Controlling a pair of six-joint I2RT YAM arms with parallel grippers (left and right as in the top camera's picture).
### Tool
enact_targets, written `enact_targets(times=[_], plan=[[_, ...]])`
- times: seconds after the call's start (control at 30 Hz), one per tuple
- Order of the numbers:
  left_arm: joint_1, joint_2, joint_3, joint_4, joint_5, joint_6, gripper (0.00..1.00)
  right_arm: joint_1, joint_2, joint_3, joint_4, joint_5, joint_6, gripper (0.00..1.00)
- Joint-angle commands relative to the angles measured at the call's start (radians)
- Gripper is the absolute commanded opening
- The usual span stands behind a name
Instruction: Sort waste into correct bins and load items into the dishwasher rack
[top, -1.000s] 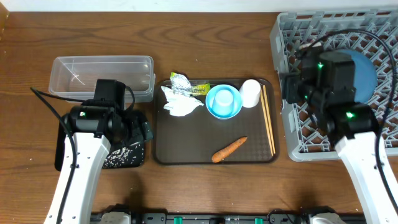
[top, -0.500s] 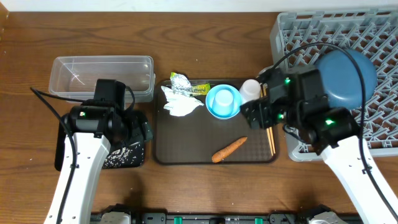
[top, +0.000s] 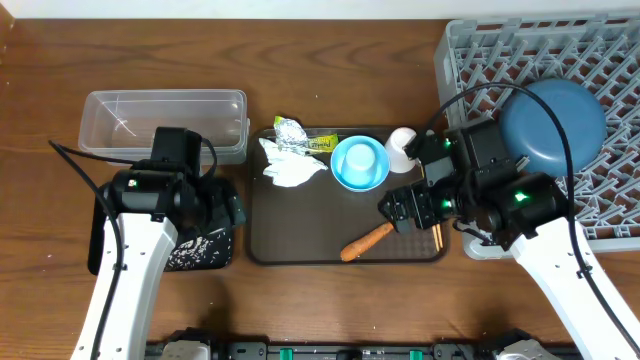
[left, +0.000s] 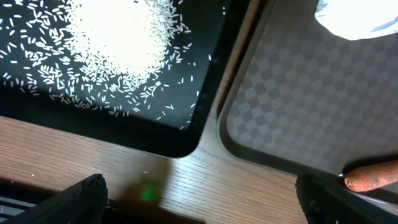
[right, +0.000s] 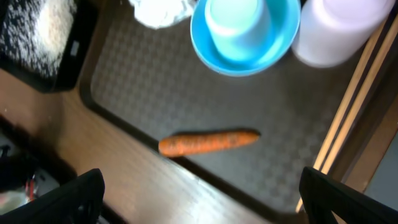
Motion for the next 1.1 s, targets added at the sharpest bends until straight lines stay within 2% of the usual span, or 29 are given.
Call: enact_targets(times=[0.0,0.03,0.1,0.17,0.3,0.4,0.43,0.5,0.57,0.73,0.97,1.07], plan=[[0.006,-0.009,0.012,-0.004,-0.004,0.002,0.99,0.023,0.005,0.009,-0.026,-0.017,0.005,0.98],[0.006,-0.009,0.012,-0.004,-0.005,0.002,1.0,0.023,0.005,0.009,-0.034,-0.017,0.005,0.87],[0.006,-0.009,0.012,-0.004,-0.005,0.002,1.0,0.023,0.005,0.009,-0.042,-0.017,0.005,0.56],[0.006,-0.009,0.012,-0.004,-0.005,0.002,0.99,0.023,0.005,0.009,-0.052,-0.016,0.005,0.01],[0.006,-0.009,0.012,-0.004,-0.005,0.002,1.0,0.021,0.005,0.009,-0.063,-0.006,0.004,0.01],[0.006,-0.009,0.012,-0.004,-0.004,0.002,1.0,0.021,0.005,0.009,-0.062,0.023,0.004,0.27],[0.006,-0.009,0.012,-0.004,-0.004,0.002,1.0,0.021,0.005,0.009,-0.062,0.026,0.004,0.44],[0.006,-0.009,0.012,-0.004,-0.005,0.002,1.0,0.021,0.005,0.009,-0.061,0.026,0.004,0.99],[0.006,-0.009,0.012,-0.002,-0.005,0.002,1.0,0.021,0.005,0.009,-0.061,0.026,0.004,0.99],[0.006,-0.008,0.012,0.199,-0.004,-0.003,0.99,0.021,0.005,0.009,-0.062,0.023,0.005,0.99],[0.005,-0.007,0.012,0.356,0.02,-0.013,1.0,0.021,0.005,0.009,-0.062,0.022,0.005,0.99],[-0.016,0.011,0.012,0.403,0.123,-0.014,0.79,0.021,0.005,0.009,-0.062,0.021,0.005,0.99]])
